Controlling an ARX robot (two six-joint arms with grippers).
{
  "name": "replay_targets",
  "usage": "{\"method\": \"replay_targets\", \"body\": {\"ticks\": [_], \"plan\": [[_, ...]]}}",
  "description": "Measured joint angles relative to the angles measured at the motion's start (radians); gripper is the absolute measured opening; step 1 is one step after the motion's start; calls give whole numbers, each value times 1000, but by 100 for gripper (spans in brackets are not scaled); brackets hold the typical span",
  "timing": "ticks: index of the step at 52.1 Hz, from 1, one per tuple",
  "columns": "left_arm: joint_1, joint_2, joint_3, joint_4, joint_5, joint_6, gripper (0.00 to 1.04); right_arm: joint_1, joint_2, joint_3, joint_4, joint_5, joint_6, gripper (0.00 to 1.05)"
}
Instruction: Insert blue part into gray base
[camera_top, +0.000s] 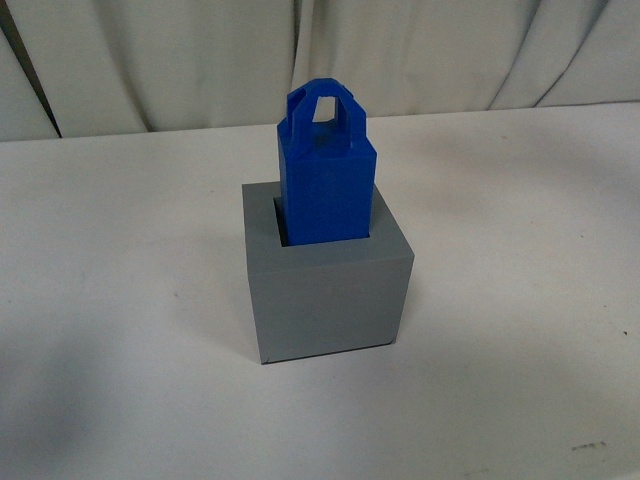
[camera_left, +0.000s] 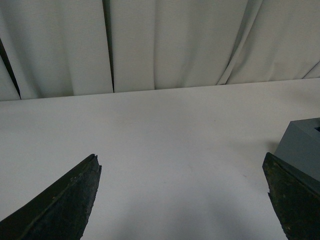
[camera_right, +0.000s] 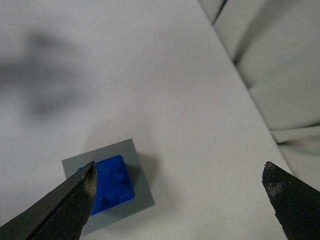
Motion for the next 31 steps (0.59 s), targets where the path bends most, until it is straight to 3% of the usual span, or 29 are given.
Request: {"method": "replay_targets", "body": {"ticks": [7, 17, 31], "plan": [[0, 0, 0, 0, 0, 0, 99, -45, -209, -310, 313, 48, 198, 97], [0, 0, 0, 0, 0, 0, 99, -131, -447, -695, 615, 138, 444, 97], [0, 0, 0, 0, 0, 0, 99, -164, -512, -780, 644, 137, 531, 97]]}}
